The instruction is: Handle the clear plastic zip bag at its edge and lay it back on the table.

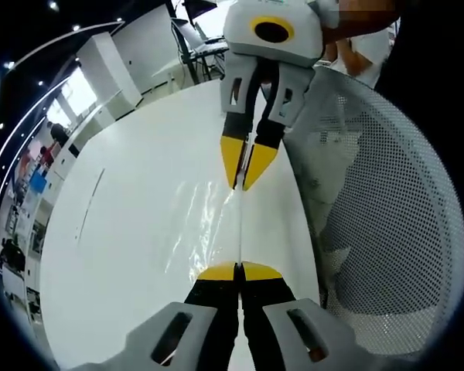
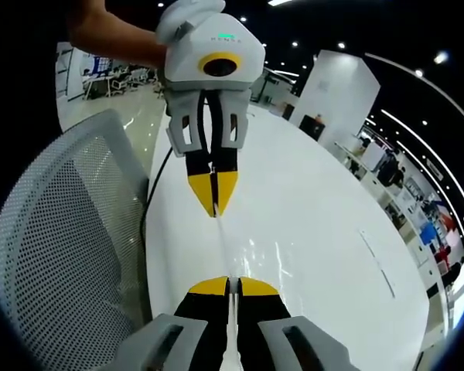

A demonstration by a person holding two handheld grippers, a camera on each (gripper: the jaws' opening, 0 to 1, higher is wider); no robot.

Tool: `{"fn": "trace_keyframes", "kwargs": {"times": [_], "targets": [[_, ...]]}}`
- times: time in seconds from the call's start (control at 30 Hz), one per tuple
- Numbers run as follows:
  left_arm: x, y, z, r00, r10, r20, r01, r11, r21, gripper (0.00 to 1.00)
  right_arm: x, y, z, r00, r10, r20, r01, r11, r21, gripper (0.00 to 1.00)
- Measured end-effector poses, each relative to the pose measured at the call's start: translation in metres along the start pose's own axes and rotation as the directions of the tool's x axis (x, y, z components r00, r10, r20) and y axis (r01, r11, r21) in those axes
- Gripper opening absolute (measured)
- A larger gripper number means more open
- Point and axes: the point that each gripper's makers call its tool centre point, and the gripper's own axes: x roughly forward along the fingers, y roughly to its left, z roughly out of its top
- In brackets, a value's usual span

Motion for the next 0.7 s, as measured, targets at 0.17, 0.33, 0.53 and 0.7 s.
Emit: {"fn": "trace_keyframes", "kwargs": {"times": [0.17,0.33,0.53,0.7], "targets": [[0.0007,0.0004,-0.0004,1.000,0.000,-0.001,0.000,1.000,0.000,0.00,0.0000,-0.0002,-0.0009,1.000,-0.002,0.001,0.002,1.000,0.003,0.00],[0.0009,0.0009,-0.0006,1.000,0.000,-0.001,0.000,1.000,0.000,0.00,-0.0001,-0.0009,-0.0010,1.000,-0.006,0.003,0.006,1.000,0.007,0.00],[0.0012,0.0018,-0.0017,1.000,0.001,-0.001,-0.001,1.000,0.001,0.00,-0.0008,-0.0014,-0.0022,1.000,-0.009,0.003,0.009,1.000,0.010,0.00],[0.0014,0.0023,-0.0019,1.000,0.000,-0.002,0.000,1.000,0.003,0.00,-0.0015,-0.0017,-0.0031,1.000,-0.011,0.002,0.011,1.000,0.014,0.00]]}}
